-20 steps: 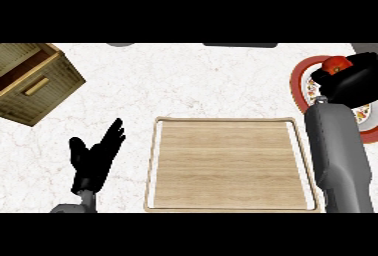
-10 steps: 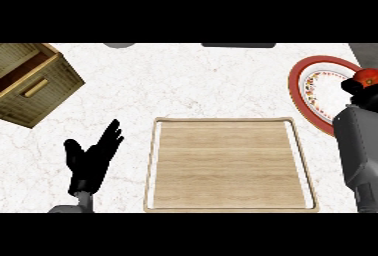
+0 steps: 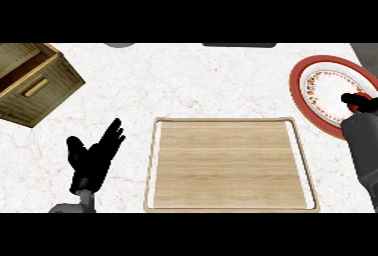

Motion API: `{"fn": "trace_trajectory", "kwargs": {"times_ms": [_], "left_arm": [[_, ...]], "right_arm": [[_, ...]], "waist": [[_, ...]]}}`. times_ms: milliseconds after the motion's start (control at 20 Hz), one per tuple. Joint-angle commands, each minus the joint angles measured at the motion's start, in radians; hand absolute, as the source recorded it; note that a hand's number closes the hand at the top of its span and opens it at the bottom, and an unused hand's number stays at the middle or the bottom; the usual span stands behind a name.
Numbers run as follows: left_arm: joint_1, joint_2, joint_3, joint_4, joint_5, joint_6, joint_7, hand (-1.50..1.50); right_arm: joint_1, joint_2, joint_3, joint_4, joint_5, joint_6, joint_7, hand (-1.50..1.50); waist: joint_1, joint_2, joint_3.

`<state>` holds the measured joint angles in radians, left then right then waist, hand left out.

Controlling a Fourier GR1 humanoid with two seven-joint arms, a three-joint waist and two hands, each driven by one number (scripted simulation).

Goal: Pick the tomato from the tray and place it in the plate

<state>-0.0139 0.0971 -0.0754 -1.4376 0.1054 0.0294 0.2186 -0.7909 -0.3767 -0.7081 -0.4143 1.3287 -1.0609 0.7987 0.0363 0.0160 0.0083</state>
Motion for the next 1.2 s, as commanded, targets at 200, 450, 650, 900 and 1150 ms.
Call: {"fn": "trace_trajectory", "kwargs": {"times_ms": [200, 450, 650, 900, 1150], "left_arm": [[0.019, -0.019, -0.024, -0.003, -0.021, 0.014, 0.0, 0.0], [0.023, -0.009, -0.006, 0.004, -0.013, 0.009, -0.004, 0.0], [0.022, 0.01, 0.021, 0.03, 0.006, -0.016, -0.023, 0.0], [0.034, 0.001, 0.027, 0.028, 0.004, -0.001, -0.008, 0.0], [0.031, -0.01, 0.021, 0.022, 0.005, -0.002, 0.014, 0.0]], "right_arm": [[0.0, -0.009, -0.056, -0.057, -0.329, -0.008, -0.415, -1.5], [0.055, 0.058, -0.082, -0.198, -0.53, -0.106, -0.63, -1.5], [0.133, 0.102, -0.104, -0.331, -0.753, -0.029, -0.796, -1.5], [0.235, 0.171, -0.112, -0.475, -0.983, 0.162, -0.966, -1.5], [0.388, 0.273, -0.032, -0.677, -1.028, 0.29, -0.946, -1.5]], "waist": [[0.003, 0.002, 0.002], [-0.01, -0.003, 0.0], [-0.028, -0.01, -0.003], [-0.039, -0.016, -0.006], [-0.05, -0.022, -0.009]]}}
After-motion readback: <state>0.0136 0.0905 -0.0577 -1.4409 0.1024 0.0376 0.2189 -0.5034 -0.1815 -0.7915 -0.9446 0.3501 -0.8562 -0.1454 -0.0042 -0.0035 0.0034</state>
